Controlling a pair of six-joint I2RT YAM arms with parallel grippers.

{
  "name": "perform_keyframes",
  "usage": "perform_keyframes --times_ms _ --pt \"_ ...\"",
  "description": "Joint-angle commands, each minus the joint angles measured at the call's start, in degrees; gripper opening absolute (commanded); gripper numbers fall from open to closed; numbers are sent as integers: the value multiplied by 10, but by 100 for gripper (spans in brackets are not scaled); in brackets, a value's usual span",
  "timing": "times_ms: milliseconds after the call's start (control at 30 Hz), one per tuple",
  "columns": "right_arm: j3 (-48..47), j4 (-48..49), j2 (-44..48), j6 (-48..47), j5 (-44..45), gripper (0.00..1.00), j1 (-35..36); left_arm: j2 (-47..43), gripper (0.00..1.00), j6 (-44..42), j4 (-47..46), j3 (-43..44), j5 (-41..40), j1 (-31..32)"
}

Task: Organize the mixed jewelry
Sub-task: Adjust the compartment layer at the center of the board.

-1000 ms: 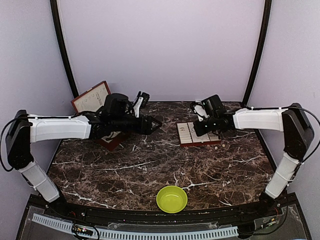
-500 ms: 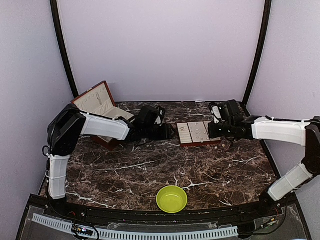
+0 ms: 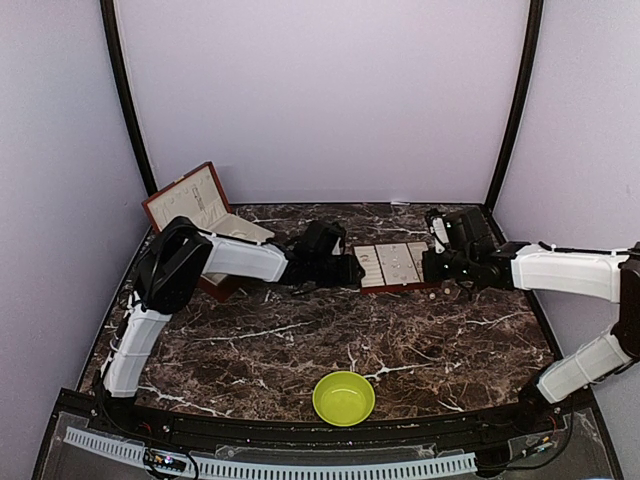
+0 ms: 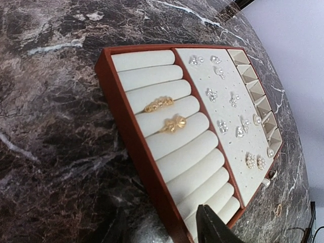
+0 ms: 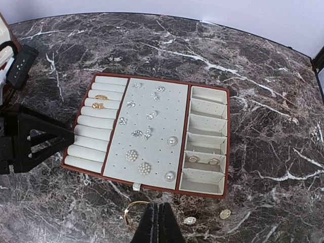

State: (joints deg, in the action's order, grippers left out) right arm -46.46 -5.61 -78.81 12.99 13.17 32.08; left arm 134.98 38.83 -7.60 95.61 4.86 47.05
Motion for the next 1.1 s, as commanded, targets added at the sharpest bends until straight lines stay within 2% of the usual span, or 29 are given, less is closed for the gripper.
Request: perform_keyframes --times_ms 0,167,500,833,1067 --pt "13 30 11 6 10 0 -2 9 50 -4 37 43 -7 4" --pt "23 40 14 8 14 0 -2 30 48 -14 79 69 -11 5" --pt "39 45 25 8 32 0 -2 48 30 -34 136 98 -19 4" --pt "51 52 41 15 42 0 -2 47 19 -71 202 113 -29 -4" --pt "58 53 38 22 46 0 -2 39 18 -100 251 119 -39 -9"
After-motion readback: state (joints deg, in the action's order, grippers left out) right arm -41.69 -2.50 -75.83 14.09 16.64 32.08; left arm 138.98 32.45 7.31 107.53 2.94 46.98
